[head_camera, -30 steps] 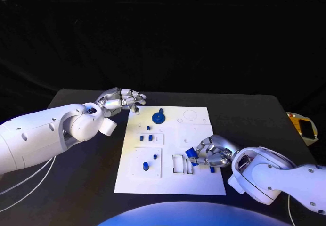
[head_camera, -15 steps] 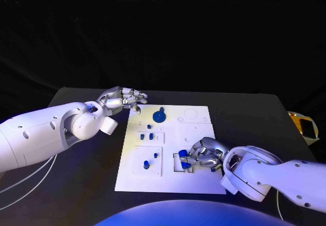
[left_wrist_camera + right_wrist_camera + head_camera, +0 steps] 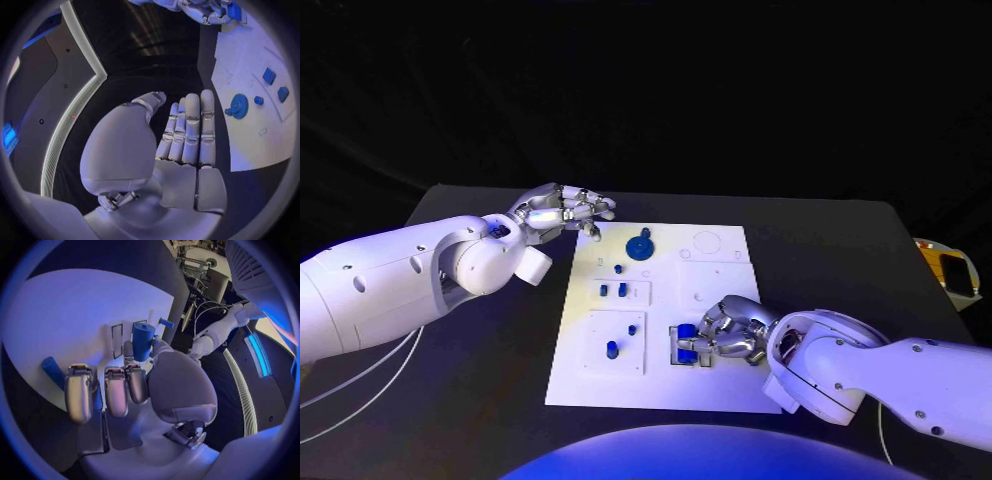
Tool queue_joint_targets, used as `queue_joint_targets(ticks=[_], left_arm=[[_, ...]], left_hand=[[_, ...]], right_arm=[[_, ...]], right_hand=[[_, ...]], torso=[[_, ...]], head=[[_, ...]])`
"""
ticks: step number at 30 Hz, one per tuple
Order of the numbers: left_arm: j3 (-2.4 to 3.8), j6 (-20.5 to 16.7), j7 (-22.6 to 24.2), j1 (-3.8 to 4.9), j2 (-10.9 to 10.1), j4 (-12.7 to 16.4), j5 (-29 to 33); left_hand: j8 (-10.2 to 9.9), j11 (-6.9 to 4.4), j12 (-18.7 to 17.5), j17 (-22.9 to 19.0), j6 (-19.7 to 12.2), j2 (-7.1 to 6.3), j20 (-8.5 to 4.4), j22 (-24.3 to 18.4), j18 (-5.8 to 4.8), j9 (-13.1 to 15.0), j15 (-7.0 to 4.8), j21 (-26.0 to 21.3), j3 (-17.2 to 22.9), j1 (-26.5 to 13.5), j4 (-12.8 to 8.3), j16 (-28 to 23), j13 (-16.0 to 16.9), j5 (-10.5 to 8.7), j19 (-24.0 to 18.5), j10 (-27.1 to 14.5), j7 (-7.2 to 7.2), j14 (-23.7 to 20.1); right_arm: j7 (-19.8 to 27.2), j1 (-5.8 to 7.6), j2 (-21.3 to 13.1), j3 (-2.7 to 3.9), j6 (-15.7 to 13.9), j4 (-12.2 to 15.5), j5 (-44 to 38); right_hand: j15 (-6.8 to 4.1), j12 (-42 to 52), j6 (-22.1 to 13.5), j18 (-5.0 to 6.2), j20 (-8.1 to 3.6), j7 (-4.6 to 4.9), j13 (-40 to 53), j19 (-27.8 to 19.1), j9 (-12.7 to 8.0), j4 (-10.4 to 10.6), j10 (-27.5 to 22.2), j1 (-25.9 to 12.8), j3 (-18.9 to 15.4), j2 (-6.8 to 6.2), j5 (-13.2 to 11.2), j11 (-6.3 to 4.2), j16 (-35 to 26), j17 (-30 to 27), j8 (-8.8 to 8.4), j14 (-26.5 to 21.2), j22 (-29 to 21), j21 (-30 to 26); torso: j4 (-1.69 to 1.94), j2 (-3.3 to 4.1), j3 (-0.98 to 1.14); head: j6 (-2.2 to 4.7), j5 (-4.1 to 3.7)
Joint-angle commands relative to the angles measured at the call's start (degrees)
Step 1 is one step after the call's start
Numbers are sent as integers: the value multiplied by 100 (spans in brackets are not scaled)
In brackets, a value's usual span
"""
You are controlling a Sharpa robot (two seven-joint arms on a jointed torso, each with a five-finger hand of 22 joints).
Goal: Assemble the parts on the task board
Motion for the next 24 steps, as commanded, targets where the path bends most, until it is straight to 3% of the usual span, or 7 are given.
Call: queue_joint_targets(ticks=[1,12,18,24], left_arm=[[3,75,51,0,14,7,-3],[3,71,42,0,5,9,-3],[3,68,37,0,0,14,-3],[3,60,32,0,-11,18,-3]], left_hand=[[30,-16,19,7,-26,22,4,-7,80,-3,-2,-29,13,13,5,19,6,20,50,-32,-1,-18],[30,-16,19,7,-26,22,4,-7,80,-3,-2,-29,13,13,5,19,6,20,50,-32,-1,-18],[31,-14,23,8,-27,25,1,-9,80,-3,-2,-31,14,27,4,20,7,20,57,-34,2,-20],[31,-14,23,8,-27,25,1,-9,80,-3,-2,-31,14,27,4,20,7,20,57,-34,2,-20]], right_arm=[[-58,-7,22,-3,137,-44,-94],[-87,-8,129,-5,325,-103,-190],[-118,-8,130,-7,319,-134,-285],[-157,-9,117,-7,259,-150,-379]], right_hand=[[-35,-25,47,-78,-30,-85,597,392,8,-6,23,-53,-56,-31,-46,-46,26,911,-2,480,1325,-34],[-47,-65,34,-70,-45,-98,579,378,55,-2,6,-327,-419,-153,-148,-57,17,895,48,477,1314,-74],[-45,-113,-3,-63,-43,-96,558,367,108,4,-17,-473,-829,-46,-702,-56,6,876,100,473,1305,-110],[-41,-142,-32,-57,-40,-91,543,357,130,7,-33,-573,-1108,-5,-885,-51,0,865,120,470,1297,-142]], torso=[[-5,-3,-8],[5,4,-5],[2,-2,-11],[6,-1,-6]], head=[[2,-3],[-14,20],[-25,29],[-33,32]])
